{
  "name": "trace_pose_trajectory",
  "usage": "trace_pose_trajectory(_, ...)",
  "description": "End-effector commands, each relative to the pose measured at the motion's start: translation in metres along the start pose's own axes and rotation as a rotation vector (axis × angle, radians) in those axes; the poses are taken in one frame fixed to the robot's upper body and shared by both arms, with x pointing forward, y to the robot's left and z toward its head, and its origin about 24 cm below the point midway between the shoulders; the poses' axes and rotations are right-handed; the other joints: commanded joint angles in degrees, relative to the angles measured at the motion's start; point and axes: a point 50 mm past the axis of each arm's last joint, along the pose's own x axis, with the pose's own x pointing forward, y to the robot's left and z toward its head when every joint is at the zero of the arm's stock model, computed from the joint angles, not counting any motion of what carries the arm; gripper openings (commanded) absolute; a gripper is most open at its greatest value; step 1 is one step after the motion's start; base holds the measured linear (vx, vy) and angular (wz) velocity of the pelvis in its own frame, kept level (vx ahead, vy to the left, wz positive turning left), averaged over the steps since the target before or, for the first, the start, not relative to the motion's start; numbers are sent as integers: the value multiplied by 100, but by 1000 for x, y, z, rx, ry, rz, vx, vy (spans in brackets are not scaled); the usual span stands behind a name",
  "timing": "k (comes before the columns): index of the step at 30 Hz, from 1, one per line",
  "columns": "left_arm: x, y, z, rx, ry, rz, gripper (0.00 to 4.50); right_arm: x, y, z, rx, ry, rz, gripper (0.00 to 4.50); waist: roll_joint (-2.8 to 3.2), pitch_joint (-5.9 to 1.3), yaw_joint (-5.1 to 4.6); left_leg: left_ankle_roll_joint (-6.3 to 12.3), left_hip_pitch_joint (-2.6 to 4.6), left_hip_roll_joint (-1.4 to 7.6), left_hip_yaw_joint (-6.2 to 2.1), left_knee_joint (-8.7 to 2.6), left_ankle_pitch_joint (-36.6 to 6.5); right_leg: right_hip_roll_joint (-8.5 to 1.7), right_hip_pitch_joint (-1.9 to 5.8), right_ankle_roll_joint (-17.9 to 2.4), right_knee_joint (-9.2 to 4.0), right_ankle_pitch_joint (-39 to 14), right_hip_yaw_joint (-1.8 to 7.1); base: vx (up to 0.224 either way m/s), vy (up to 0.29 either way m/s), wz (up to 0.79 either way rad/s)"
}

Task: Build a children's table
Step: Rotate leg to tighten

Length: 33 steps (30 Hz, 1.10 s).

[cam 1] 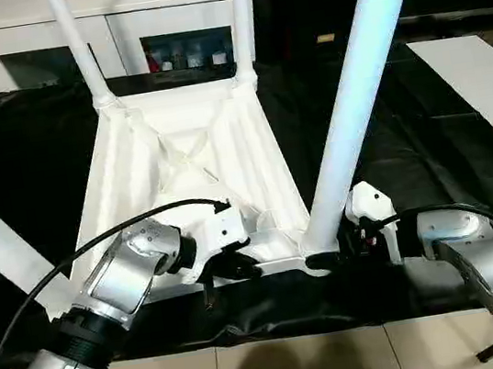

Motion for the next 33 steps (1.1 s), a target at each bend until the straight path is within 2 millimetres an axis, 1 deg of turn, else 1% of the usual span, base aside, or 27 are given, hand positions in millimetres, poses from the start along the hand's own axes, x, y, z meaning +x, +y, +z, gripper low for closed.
trace_pose_trajectory(1, 9, -2, -4, -20, 10, 5, 0, 1, -19, -3, 26, 0, -251, 268, -42, -348, -33, 133, 63, 268, -101, -425, -1708, -234, 206, -1133, -427, -1998, 226, 0, 0, 0)
trace_pose_trajectory(2, 9, -1, -4, -21, 8, 16, 0, 2, -21, -3, 32, 0, -274, 267, -48, -340, -55, 91, 53, 256, -100, -428, -1759, -227, 198, -1103, -436, -2096, 223, 0, 0, 0)
trace_pose_trajectory(3, 12, 4, -2, -30, 0, 69, 0, 6, -25, -3, 64, -6, -346, 267, -54, -324, -119, -24, 42, 242, -127, -444, -1938, -223, 197, -1012, -454, -2395, 205, 0, 0, 0)
trace_pose_trajectory(4, 15, 10, 0, -41, -9, 128, 0, 10, -28, -3, 92, -17, -409, 267, -79, -339, -160, -112, 42, 229, -158, -443, -2106, -225, 218, -862, -476, -2713, 178, 0, 0, 0)
trace_pose_trajectory(5, 19, 17, 3, -62, -20, 198, 0, 16, -32, -2, 131, -30, -495, 267, -63, -311, -189, -160, 79, 217, -150, -435, -2250, -223, 140, -779, -532, -2985, 181, 0, 0, 0)
trace_pose_trajectory(6, 23, 23, 7, -90, -30, 257, 0, 22, -35, -2, 190, -39, -581, 267, -57, -319, -199, -200, 105, 212, -166, -422, -2356, -223, 132, -729, -543, -3131, 168, -50, 8, -5)
trace_pose_trajectory(7, 23, 23, 7, -90, -30, 257, 0, 22, -35, -2, 190, -39, -581, 267, -58, -320, -225, -232, 118, 201, -179, -411, -2460, -237, 116, -647, -578, -3342, 154, -52, 8, -2)
trace_pose_trajectory(8, 27, 28, 10, -120, -41, 312, 0, 27, -37, -2, 237, -42, -663, 267, -77, -331, -242, -230, 108, 203, -184, -413, -2444, -233, 128, -617, -584, -3345, 153, -52, 8, -2)
trace_pose_trajectory(9, 32, 34, 15, -160, -59, 377, 0, 34, -40, -4, 313, -40, -759, 267, -68, -331, -273, -230, 98, 202, -187, -415, -2437, -233, 115, -619, -587, -3297, 152, 0, 0, 0)
trace_pose_trajectory(10, 40, 41, 24, -220, -104, 448, 0, 47, -40, -6, 445, -49, -871, 266, -62, -328, -304, -233, 84, 181, -194, -410, -2451, -232, 108, -609, -605, -3330, 134, 0, 0, 0)
trace_pose_trajectory(11, 48, 46, 29, -229, -110, 514, 0, 65, -35, -3, 511, -58, -896, 266, -49, -340, -315, -265, 102, 176, -212, -407, -2494, -234, 106, -557, -621, -3402, 109, 0, 0, 0)
trace_pose_trajectory(12, 48, 46, 29, -229, -110, 517, 0, 66, -34, -3, 514, -58, -897, 266, -51, -345, -333, -241, 109, 167, -207, -403, -2536, -227, 90, -539, -643, -3419, 105, 0, 0, 0)
trace_pose_trajectory(13, 53, 49, 30, -209, -94, 546, 0, 83, -29, 8, 497, -99, -845, 266, -38, -358, -331, -233, 126, 183, -227, -409, -2584, -238, 97, -544, -656, -3276, 94, 0, 0, 0)
trace_pose_trajectory(15, 54, 50, 30, -199, -87, 559, 0, 88, -28, 14, 484, -117, -825, 266, -23, -367, -312, -164, 82, 209, -225, -446, -2511, -232, 133, -638, -634, -2780, 118, 0, 0, 0)
trace_pose_trajectory(16, 54, 51, 27, -173, -70, 562, 0, 93, -24, 29, 403, -209, -728, 266, -38, -365, -305, -131, 75, 211, -203, -448, -2475, -224, 125, -714, -612, -2550, 139, 0, 0, 0)
trace_pose_trajectory(17, 54, 51, 26, -170, -67, 560, 0, 93, -23, 33, 381, -232, -706, 322, -50, -362, -300, -107, 65, 206, -199, -451, -2464, -217, 135, -738, -604, -2492, 141, 0, 0, 0)
trace_pose_trajectory(19, 53, 50, 21, -154, -55, 552, 0, 90, -22, 35, 336, -237, -688, 336, -51, -358, -265, -16, 62, 203, -173, -446, -2349, -227, 148, -833, -586, -2379, 169, 0, 0, 0)
trace_pose_trajectory(21, 52, 50, 18, -152, -47, 543, 0, 86, -23, 36, 302, -230, -696, 339, -52, -346, -252, 24, 55, 192, -173, -444, -2373, -230, 150, -792, -604, -2573, 160, 0, 0, 0)
trace_pose_trajectory(22, 49, 48, 15, -130, -41, 526, 0, 78, -25, 36, 272, -231, -699, 354, -50, -344, -278, -5, -1, 205, -204, -471, -2302, -239, 201, -731, -582, -2623, 153, 0, 0, 0)
trace_pose_trajectory(23, 49, 48, 15, -130, -41, 526, 0, 78, -25, 36, 272, -231, -699, 378, -46, -342, -302, -23, -23, 210, -218, -482, -2332, -233, 217, -673, -583, -2704, 142, 0, 0, 0)
trace_pose_trajectory(24, 49, 48, 15, -126, -42, 520, 0, 77, -26, 36, 265, -229, -696, 378, -46, -342, -302, -23, -23, 210, -218, -482, -2332, -233, 217, -673, -583, -2704, 142, 0, 0, 0)
trace_pose_trajectory(25, 46, 45, 14, -104, -56, 481, 0, 65, -28, 35, 221, -213, -674, 382, -53, -329, -323, -46, 12, 207, -235, -474, -2464, -235, 191, -626, -624, -2957, 127, 0, 0, 0)
trace_pose_trajectory(26, 46, 43, 14, -91, -71, 462, 0, 60, -29, 33, 198, -204, -660, 400, -81, -344, -328, -22, 29, 210, -219, -452, -2437, -242, 166, -663, -625, -2911, 154, 0, 0, 0)
trace_pose_trajectory(29, 43, 33, 12, -66, -117, 348, 0, 39, -26, 26, 114, -172, -529, 400, -63, -343, -291, 63, 40, 243, -199, -452, -2349, -236, 164, -795, -598, -2614, 182, 0, 0, 0)
trace_pose_trajectory(30, 41, 27, 9, -34, -122, 276, 0, 25, -23, 23, 61, -150, -448, 400, -73, -340, -259, 124, 33, 249, -195, -454, -2299, -230, 186, -844, -583, -2467, 190, 0, 0, 0)
trace_pose_trajectory(31, 39, 22, 5, -20, -115, 228, 0, 16, -20, 21, 22, -137, -388, 400, -35, -338, -226, 170, 34, 269, -181, -459, -2206, -238, 189, -912, -555, -2278, 220, 0, 0, 0)
trace_pose_trajectory(33, 34, 14, 3, 22, -121, 134, 0, 1, -15, 19, -34, -107, -294, 400, -54, -357, -194, 237, 42, 280, -160, -446, -2120, -230, 193, -1046, -524, -1963, 232, 25, -2, 3)
